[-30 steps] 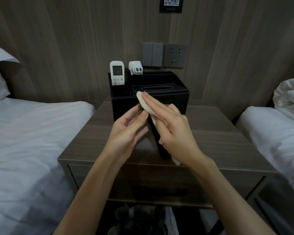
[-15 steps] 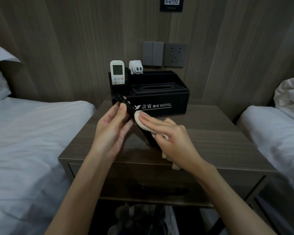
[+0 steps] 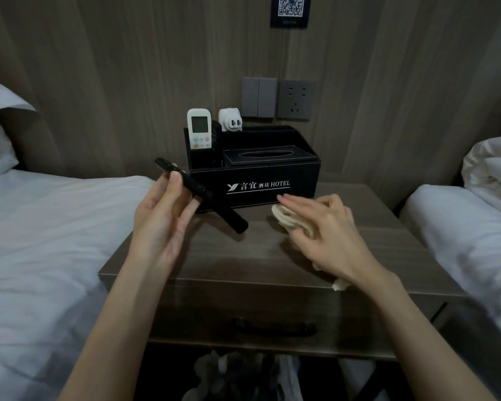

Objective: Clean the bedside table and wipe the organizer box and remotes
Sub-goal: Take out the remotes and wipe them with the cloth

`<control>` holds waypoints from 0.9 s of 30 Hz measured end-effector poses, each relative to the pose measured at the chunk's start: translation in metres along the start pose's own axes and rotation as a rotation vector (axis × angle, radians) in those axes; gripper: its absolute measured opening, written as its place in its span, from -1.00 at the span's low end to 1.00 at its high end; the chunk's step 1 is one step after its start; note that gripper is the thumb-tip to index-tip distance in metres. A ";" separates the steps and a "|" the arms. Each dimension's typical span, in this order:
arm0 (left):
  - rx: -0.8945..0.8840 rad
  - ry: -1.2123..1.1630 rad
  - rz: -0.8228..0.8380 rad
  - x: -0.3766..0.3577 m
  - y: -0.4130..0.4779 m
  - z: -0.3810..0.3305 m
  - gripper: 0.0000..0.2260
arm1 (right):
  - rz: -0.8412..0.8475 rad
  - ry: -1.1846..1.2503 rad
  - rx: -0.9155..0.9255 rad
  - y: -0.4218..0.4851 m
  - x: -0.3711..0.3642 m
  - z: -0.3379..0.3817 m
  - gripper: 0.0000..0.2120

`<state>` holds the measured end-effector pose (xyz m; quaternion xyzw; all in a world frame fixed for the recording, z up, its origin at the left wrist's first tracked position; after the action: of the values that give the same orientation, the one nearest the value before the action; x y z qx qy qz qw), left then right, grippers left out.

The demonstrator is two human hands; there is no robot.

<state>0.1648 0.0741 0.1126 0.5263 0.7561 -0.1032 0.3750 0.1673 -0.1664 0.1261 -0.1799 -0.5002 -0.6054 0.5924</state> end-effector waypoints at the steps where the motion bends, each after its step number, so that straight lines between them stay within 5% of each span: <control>1: 0.010 0.008 0.010 -0.004 -0.002 0.004 -0.90 | -0.004 0.058 0.017 -0.002 0.003 0.010 -0.47; 6: 0.093 0.021 0.081 -0.028 -0.020 0.027 -0.71 | -0.080 0.198 0.147 -0.013 0.001 0.058 -0.45; 11: 0.132 -0.015 0.106 -0.042 -0.033 0.033 -0.45 | -0.189 0.385 0.168 -0.013 0.015 0.055 -0.66; 19: 0.054 0.014 0.256 -0.048 -0.027 0.017 -0.72 | 0.282 1.125 -0.228 -0.001 -0.011 0.026 -0.63; 23: 0.019 0.009 0.358 -0.061 -0.034 0.012 -0.63 | 0.468 1.192 -0.262 -0.007 -0.030 0.035 -0.65; 27: 0.003 -0.034 0.359 -0.059 -0.032 0.006 -0.50 | 0.474 1.185 -0.246 -0.006 -0.031 0.043 -0.67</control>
<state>0.1489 0.0144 0.1407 0.6514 0.6436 -0.0447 0.3993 0.1530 -0.1156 0.1171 0.0125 0.0373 -0.5077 0.8606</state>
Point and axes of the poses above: each hand's wrist, its own y-axis towards the middle knuckle, its own x-axis out of the back of the hand, z = x × y, the point moved 10 cm from there along y, towards the middle knuckle, and after that the axes turned 9 degrees about -x, right-handed, at the moved point
